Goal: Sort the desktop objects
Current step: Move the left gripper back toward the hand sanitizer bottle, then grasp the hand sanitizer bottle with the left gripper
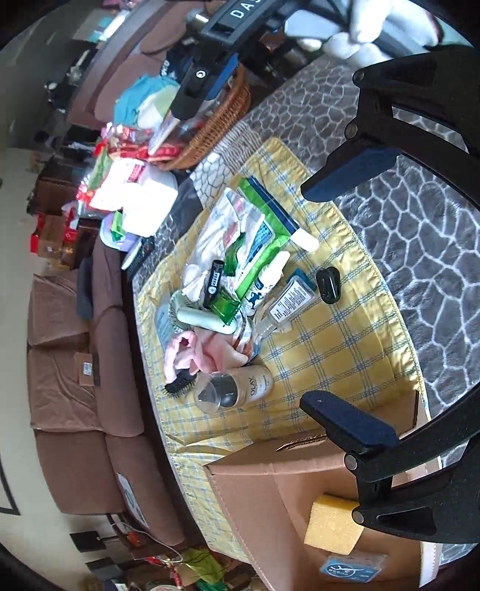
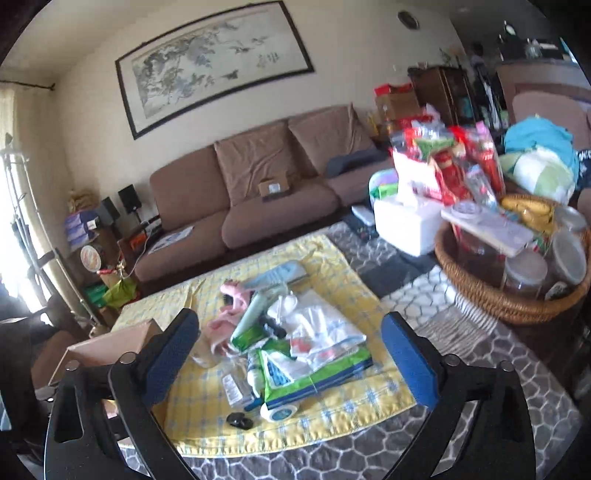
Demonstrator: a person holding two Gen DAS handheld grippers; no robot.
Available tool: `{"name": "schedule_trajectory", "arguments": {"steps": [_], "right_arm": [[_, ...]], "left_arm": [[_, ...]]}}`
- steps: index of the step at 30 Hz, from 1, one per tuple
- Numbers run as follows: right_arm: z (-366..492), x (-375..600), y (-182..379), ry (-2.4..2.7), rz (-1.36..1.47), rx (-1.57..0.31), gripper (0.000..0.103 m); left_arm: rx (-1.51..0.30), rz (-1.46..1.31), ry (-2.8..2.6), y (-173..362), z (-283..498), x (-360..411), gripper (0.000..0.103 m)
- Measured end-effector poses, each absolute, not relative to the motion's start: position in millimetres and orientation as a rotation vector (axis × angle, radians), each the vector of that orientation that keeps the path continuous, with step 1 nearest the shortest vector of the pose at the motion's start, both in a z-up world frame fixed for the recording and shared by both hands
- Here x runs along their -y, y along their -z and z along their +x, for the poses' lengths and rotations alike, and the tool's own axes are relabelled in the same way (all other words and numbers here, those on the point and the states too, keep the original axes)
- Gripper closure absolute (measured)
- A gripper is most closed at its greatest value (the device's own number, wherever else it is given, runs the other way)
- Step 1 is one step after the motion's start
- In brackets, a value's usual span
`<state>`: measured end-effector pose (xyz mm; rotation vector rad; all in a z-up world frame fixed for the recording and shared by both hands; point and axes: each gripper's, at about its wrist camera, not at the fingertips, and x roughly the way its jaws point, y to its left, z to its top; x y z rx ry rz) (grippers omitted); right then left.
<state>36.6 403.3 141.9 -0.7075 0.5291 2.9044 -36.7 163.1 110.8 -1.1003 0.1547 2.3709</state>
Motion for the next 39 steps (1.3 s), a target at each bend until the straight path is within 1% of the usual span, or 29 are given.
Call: {"name": "schedule_trajectory", "arguments": {"steps": [1,2,7,9,13,15,16,18,20,21,23,26,29,32,36,39], "right_arm": [[31,-406,-133,-2.891,-0.771,-0.533,0.037],[27,-407,-123,-2.887,-0.831,-0.535,0.042],[19,-405,-89,-2.922,-1.028,-0.495,0.042],[21,-403,-83,-2.939,-1.053,-0.469,0.042],[20,-407,-74,-2.932,-1.13,-0.537,0.042],[19,-408,-74,-2.926,-1.135,-0.513,0.042],[19,-408,-74,-2.926,-1.134,-0.513,0.042],[17,-410,-72,-2.922,-1.147,-0.535,0.042],[14,-409,-68,-2.91,-1.174,-0.538,0.042],[12,-409,-66,-2.907,-1.193,-0.536,0.042],[9,-405,-60,-2.903,-1.245,-0.523,0.042],[7,-395,-52,-2.915,-1.328,-0.472,0.045],[3,-380,-41,-2.922,-1.375,-0.353,0.045],[-8,-364,-27,-2.936,-1.422,-0.283,0.045],[-23,-345,-19,-2.957,-1.403,-0.106,0.045],[-34,-339,-13,-2.942,-1.423,-0.069,0.044]], "left_arm": [[-0.139,-1.125,-2.367,-103,-42,-169,0.002],[-0.127,-1.149,-2.378,-95,-47,-173,0.003],[0.013,-1.272,-2.392,-59,-82,-177,0.005],[0.053,-1.323,-2.386,-45,-93,-181,0.01],[0.124,-1.399,-2.394,-21,-111,-180,0.014],[0.156,-1.422,-2.4,-12,-119,-178,0.017],[0.162,-1.43,-2.402,-9,-122,-177,0.02],[0.161,-1.446,-2.392,-1,-126,-176,0.037],[0.135,-1.446,-2.399,2,-126,-176,0.045],[0.13,-1.434,-2.397,1,-126,-176,0.054],[0.156,-1.429,-2.372,-1,-125,-173,0.068],[0.148,-1.428,-2.347,-8,-125,-174,0.077],[0.125,-1.41,-2.331,-18,-121,-174,0.078],[0.103,-1.409,-2.321,-23,-117,-173,0.078],[0.098,-1.42,-2.299,-24,-112,-170,0.078],[0.091,-1.399,-2.278,-32,-104,-169,0.078]]}}
